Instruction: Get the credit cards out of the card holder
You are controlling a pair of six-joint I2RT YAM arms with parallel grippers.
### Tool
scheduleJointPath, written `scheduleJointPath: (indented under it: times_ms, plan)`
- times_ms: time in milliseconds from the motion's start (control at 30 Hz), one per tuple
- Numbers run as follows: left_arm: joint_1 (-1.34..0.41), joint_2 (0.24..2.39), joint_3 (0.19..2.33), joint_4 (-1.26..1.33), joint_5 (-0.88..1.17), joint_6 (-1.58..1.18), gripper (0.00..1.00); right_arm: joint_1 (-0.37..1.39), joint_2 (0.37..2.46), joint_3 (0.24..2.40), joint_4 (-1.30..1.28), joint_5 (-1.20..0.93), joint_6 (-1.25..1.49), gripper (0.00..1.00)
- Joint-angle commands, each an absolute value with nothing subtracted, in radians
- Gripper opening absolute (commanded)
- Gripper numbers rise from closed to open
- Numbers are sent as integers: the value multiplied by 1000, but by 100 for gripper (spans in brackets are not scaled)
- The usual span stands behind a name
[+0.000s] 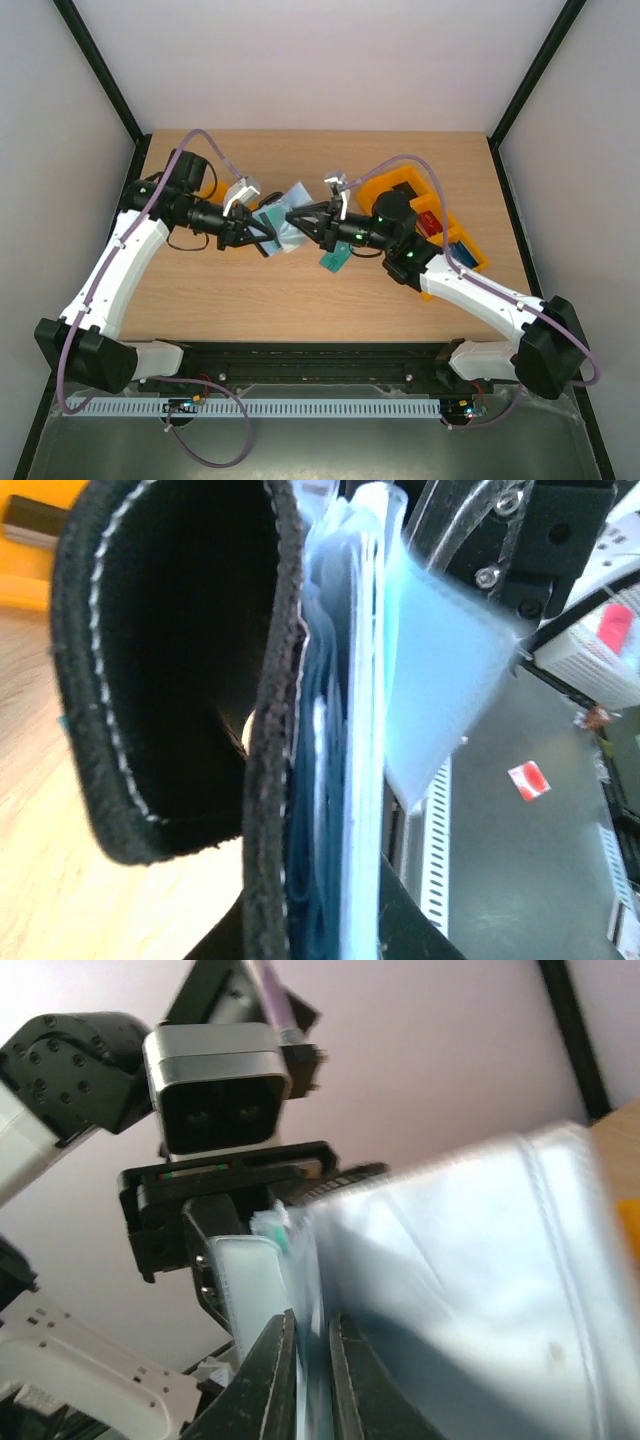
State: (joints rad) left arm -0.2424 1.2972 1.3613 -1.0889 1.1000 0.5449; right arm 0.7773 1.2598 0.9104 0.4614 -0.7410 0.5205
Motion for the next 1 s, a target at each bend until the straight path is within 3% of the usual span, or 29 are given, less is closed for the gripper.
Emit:
scheduleJointPath:
  times_ms: [0, 100, 200, 433, 533, 633, 967]
  plan:
    - [-236, 1284, 1364, -947, 947, 395, 2, 694, 1194, 845, 506, -628, 628, 13]
    - [-245, 1290, 1316, -789, 544, 224, 2, 654, 1181, 850, 344, -468, 612, 26]
    - [-281, 1311, 1285, -726, 154, 194, 2, 644, 1190, 864, 314, -524, 602, 33]
    - [-347, 1336, 1301, -732, -11, 205, 2, 746, 1283, 988, 328, -763, 561, 33]
    - [-348, 1352, 1329, -761, 105, 200, 2, 808, 1355, 988, 547, -866, 674, 30]
    - [-347, 1350, 1361, -799, 301, 208, 2, 811, 1398, 952, 694, -817, 771, 23]
    - [-318, 1320, 1402, -927, 764, 335, 2, 739, 1366, 933, 509, -650, 667, 18]
